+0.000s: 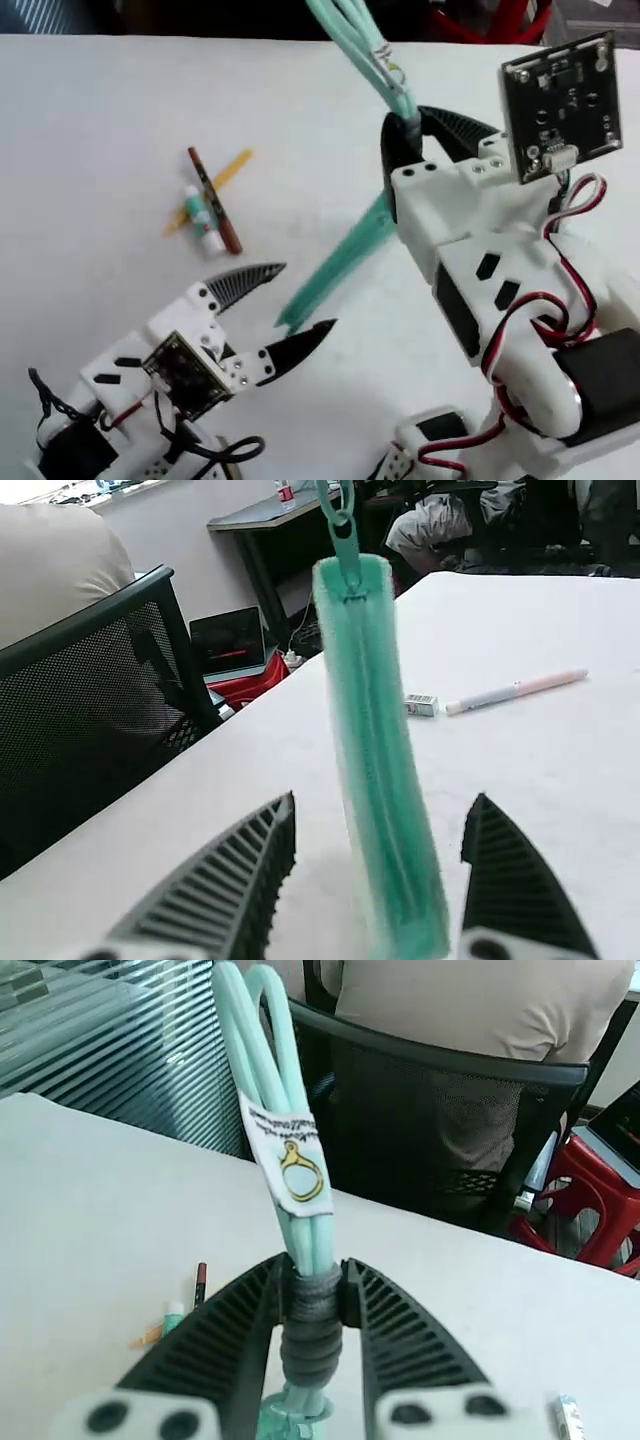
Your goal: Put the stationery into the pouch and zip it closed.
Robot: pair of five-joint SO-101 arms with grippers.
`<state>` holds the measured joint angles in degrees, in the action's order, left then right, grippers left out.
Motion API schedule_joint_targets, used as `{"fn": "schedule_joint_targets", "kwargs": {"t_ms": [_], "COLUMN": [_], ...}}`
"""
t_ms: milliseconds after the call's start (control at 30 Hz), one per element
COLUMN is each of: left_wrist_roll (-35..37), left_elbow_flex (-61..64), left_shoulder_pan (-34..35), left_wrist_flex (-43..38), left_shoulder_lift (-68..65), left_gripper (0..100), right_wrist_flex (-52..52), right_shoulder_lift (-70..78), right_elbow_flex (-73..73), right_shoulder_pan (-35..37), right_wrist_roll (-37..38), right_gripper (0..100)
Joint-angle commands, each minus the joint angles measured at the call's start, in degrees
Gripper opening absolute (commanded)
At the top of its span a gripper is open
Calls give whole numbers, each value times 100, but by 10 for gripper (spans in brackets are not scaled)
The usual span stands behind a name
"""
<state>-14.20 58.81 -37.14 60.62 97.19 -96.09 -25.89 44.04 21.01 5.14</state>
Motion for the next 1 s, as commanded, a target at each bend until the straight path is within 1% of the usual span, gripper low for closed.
{"fn": "schedule_joint_targets", "kwargs": {"t_ms": [0,67,133,233,367,500,567,733,900,967], "left_wrist_roll": [70,70,79,88,554,598,598,598,598,607], "left_elbow_flex": [-211,-114,141,642,1125,1257,1284,1635,1864,1873], "left_shoulder_pan": [92,259,286,277,312,312,321,312,277,233], "left_wrist_flex": [-105,-141,-273,-721,-1301,-1486,-1459,-1495,-2057,-2277], "left_shoulder_lift": [-48,-66,-48,-48,-48,-57,-48,-48,-66,-75], "left_gripper": [272,272,272,271,271,269,269,271,269,268], "right_wrist_flex": [207,127,84,84,84,119,127,136,66,-48], "right_shoulder_lift": [-75,-75,-75,-84,-119,-101,-84,-4,251,338], "right_elbow_flex": [193,167,88,-202,-615,-738,-721,-809,-879,-905], "right_shoulder_pan": [-40,-31,-31,-40,-40,-66,-347,-1464,-2132,-2246], "right_wrist_roll": [53,53,44,9,9,26,26,53,62,62], "right_gripper": [17,17,17,17,18,18,18,18,18,18]}}
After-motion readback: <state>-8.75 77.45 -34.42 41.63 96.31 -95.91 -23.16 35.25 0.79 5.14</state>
